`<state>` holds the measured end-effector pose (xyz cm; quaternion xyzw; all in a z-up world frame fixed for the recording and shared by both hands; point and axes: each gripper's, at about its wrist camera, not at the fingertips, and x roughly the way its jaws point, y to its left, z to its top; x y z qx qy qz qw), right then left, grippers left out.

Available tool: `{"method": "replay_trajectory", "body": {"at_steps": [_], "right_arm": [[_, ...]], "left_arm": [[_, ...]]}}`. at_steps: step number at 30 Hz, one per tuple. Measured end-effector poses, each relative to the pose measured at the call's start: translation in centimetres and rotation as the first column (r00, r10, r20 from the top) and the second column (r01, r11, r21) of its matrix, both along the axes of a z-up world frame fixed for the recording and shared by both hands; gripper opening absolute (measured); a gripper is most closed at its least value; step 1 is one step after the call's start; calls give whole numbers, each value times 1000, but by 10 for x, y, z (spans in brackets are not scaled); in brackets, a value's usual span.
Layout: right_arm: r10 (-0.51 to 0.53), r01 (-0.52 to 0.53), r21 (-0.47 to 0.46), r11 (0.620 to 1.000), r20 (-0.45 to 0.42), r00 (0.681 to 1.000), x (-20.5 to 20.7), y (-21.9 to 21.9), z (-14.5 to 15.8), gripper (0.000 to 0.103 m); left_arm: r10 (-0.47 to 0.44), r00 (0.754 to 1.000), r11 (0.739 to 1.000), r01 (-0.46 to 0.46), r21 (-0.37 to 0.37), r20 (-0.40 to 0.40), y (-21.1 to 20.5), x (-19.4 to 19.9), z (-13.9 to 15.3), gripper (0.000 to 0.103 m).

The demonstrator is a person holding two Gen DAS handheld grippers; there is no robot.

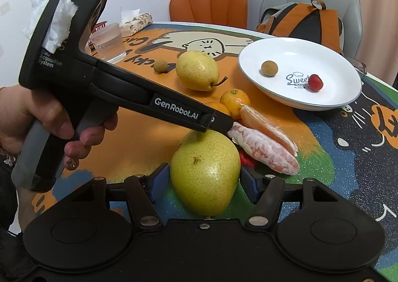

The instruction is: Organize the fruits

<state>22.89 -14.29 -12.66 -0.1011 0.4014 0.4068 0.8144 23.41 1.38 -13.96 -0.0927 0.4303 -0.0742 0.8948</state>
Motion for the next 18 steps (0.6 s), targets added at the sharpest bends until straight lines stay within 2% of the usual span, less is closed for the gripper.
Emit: {"method": "replay_trajectory", "body": {"at_steps": [3, 6, 10, 14, 18], "right_arm": [[1, -1, -3, 1000, 4, 1000, -1, -3, 0, 61], [3, -3, -3, 1000, 0, 1000, -2, -7, 0, 61], [4, -4, 1, 1000, -10, 1000, -2, -11, 0, 61], [12, -12, -6, 1000, -18, 1000, -2, -16, 1, 61], [13, -13, -1, 1000, -26, 1000, -1, -21, 1, 61]], "left_arm": [[7, 1000, 1000, -7, -8, -4, 0, -1, 0, 41], [13, 1000, 999, -13, 29, 4, -1, -1, 0, 51], [5, 1000, 999, -6, 36, 11, -1, -2, -1, 53], [-69, 998, 996, 69, 56, 0, 1, -2, -1, 53], [-163, 986, 976, 165, 139, -23, -6, -5, -9, 53]]}}
